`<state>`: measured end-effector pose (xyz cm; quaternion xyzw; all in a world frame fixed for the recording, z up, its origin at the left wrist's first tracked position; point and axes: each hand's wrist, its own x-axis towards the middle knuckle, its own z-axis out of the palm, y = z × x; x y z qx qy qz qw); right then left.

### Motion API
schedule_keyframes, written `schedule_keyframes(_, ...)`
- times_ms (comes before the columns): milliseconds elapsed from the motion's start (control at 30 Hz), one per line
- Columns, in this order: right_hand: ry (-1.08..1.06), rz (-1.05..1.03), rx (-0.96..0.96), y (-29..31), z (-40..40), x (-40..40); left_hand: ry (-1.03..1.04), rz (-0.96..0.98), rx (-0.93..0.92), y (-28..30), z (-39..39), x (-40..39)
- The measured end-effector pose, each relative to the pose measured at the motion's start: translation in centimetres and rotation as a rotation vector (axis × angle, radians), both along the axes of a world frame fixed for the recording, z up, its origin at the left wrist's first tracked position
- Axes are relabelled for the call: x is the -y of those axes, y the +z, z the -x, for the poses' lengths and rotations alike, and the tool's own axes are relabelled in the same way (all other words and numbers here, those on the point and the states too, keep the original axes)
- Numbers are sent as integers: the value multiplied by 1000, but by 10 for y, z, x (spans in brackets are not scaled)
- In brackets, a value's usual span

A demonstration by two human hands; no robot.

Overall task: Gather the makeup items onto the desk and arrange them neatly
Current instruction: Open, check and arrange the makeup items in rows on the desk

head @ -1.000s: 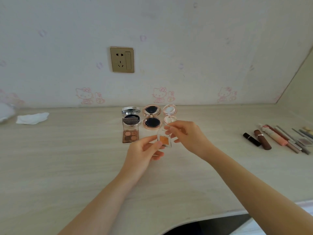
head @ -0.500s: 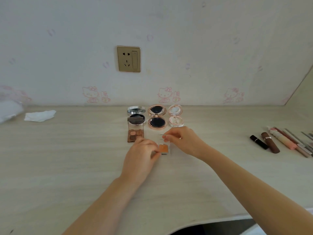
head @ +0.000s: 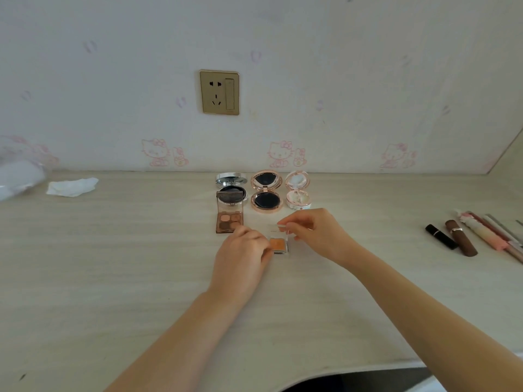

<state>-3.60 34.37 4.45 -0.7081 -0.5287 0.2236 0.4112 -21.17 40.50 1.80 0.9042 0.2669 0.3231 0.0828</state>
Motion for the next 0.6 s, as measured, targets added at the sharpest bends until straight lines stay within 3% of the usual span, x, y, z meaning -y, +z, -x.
schedule_keyframes(300, -31, 41, -256, 10, -7, -19, 38, -79, -19, 1, -8, -4)
schedule_keyframes(600, -45, 41, -232, 12, -13, -46, 130, -152, -82, 0, -22, -24)
